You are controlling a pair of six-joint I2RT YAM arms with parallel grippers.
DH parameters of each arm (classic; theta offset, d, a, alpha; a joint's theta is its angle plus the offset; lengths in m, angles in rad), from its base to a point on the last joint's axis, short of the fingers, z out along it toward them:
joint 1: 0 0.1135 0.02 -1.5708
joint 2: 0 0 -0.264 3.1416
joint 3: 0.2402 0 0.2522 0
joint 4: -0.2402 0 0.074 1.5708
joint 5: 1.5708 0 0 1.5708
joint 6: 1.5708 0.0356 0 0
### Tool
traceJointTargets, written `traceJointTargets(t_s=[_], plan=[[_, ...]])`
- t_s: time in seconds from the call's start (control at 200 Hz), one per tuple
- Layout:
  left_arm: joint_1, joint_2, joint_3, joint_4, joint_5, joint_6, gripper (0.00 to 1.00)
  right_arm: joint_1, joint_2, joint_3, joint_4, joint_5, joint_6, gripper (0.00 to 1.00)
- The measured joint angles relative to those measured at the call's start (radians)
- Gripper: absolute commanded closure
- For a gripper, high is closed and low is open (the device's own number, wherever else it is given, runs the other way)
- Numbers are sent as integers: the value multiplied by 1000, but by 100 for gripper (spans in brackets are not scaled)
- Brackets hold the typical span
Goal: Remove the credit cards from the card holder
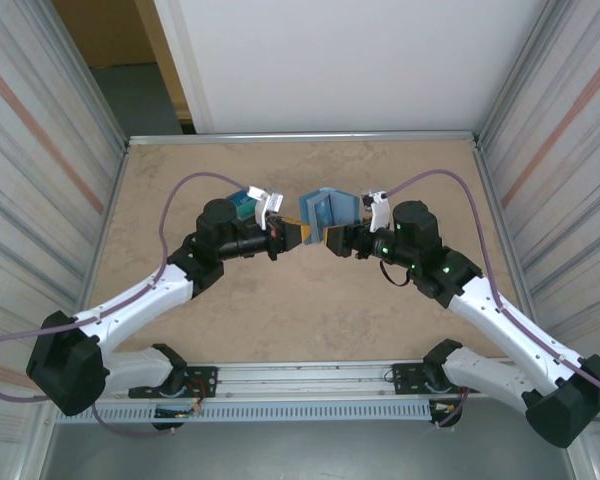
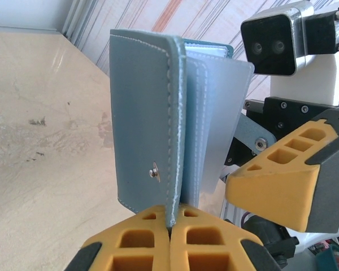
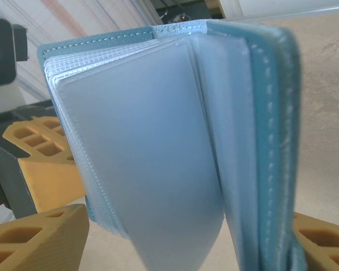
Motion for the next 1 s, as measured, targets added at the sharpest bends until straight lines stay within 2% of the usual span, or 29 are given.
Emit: traceJointTargets(t_s=[0.276, 0.561, 0.611, 0.802, 1.002], plan=[[0, 0, 0, 3, 18, -7, 100, 0, 8, 0, -3, 0, -12, 51], [10, 0, 0, 2, 26, -7, 100, -12, 19, 0, -24, 9, -11, 96], [12, 0, 0, 2, 26, -7, 90, -13, 19, 0, -25, 13, -2, 100], [13, 0, 0, 4, 29, -8, 60, -13, 10, 0, -37, 33, -2, 100], [13, 0, 0, 5, 42, -11, 41, -13, -21, 0, -50, 42, -2, 100]])
